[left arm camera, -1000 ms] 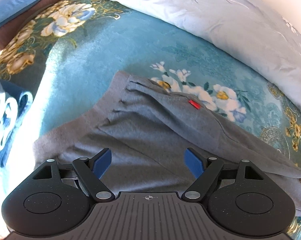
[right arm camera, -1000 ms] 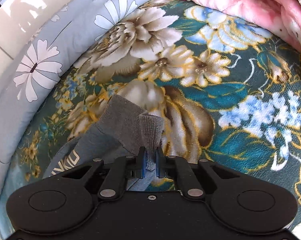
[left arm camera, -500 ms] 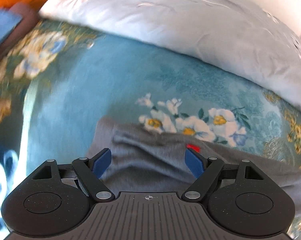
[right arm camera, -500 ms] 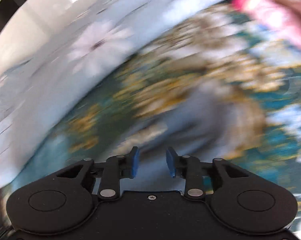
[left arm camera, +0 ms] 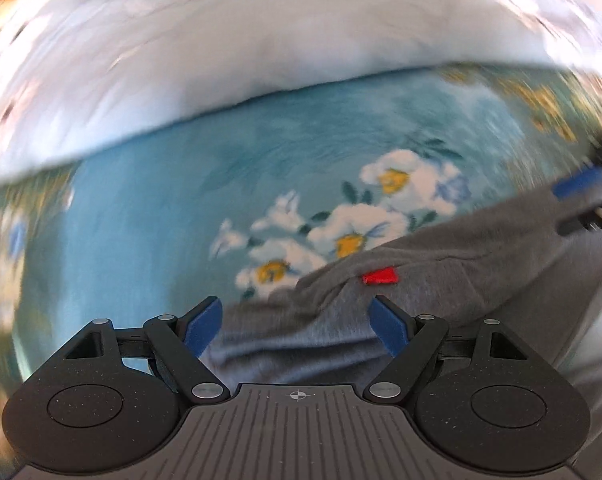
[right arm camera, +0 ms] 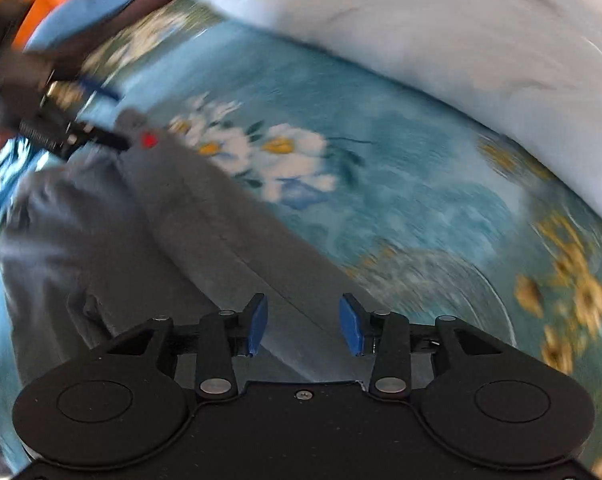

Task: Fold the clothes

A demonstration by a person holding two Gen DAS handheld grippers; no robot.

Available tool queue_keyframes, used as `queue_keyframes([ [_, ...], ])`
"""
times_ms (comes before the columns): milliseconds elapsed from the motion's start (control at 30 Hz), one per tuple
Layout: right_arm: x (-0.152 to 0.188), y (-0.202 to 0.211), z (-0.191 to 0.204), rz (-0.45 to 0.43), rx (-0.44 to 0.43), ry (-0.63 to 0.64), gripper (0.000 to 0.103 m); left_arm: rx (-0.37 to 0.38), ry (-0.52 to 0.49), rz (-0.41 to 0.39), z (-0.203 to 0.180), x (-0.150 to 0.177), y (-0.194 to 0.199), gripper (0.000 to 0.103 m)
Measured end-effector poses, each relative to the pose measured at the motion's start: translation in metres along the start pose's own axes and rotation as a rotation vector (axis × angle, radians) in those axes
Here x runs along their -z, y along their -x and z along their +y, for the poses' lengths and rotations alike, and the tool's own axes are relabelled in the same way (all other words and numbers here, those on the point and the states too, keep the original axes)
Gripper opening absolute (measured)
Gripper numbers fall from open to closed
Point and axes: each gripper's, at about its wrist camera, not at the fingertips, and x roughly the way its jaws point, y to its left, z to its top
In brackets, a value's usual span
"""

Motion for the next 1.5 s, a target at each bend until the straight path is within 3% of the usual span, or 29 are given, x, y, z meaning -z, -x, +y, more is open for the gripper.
queue_keyframes([
  [100, -0.009, -0.013, 0.005, 0.040, -0.024, 0.052, 0.042, 0.074, -0.063, -0.002, 0.001, -0.012, -0.007, 0.080],
  [233, -0.011, -0.018, 0.008, 0.089, -0.046, 0.107, 0.041, 0.137, -0.248, 0.024, -0.008, -0.018, -0.018, 0.079],
  [367, -0.012, -0.017, 0.006, 0.115, -0.032, 0.126, 0.037, 0.201, -0.294, 0.072, -0.009, -0.019, -0.033, 0.070],
  [467, -0.012, -0.019, 0.006, 0.131, -0.023, 0.157, 0.029, 0.240, -0.317, 0.082, -0.009, -0.018, -0.037, 0.055],
  [533, -0.011, -0.019, 0.008, 0.137, -0.014, 0.177, 0.014, 0.259, -0.336, 0.078, -0.011, -0.016, -0.036, 0.041],
  [600, -0.013, -0.018, 0.006, 0.129, -0.005, 0.181, 0.006, 0.270, -0.368, 0.082, -0.014, -0.014, -0.035, 0.029],
  [733, -0.021, -0.012, -0.005, 0.083, 0.016, 0.156, 0.001, 0.274, -0.388, 0.048, -0.013, -0.014, -0.030, 0.013],
  [800, -0.025, -0.009, -0.011, 0.060, 0.027, 0.144, 0.001, 0.261, -0.371, 0.023, -0.009, -0.019, -0.029, 0.012],
  [967, -0.052, -0.008, -0.035, -0.003, 0.080, 0.115, 0.000, 0.217, -0.216, -0.010, 0.014, -0.045, -0.039, 0.011],
  [1133, -0.075, -0.025, -0.055, 0.000, 0.130, 0.093, 0.000, 0.181, -0.141, 0.020, 0.019, -0.056, -0.060, 0.012],
  [1300, -0.082, -0.035, -0.075, 0.011, 0.174, 0.007, 0.000, 0.194, -0.022, 0.054, 0.032, -0.060, -0.074, 0.014],
  [1467, -0.074, -0.018, -0.081, -0.028, 0.201, -0.068, 0.001, 0.234, 0.033, 0.086, 0.040, -0.064, -0.065, 0.027],
  [1500, -0.068, -0.012, -0.081, -0.038, 0.208, -0.093, 0.002, 0.238, 0.040, 0.078, 0.041, -0.063, -0.058, 0.033],
])
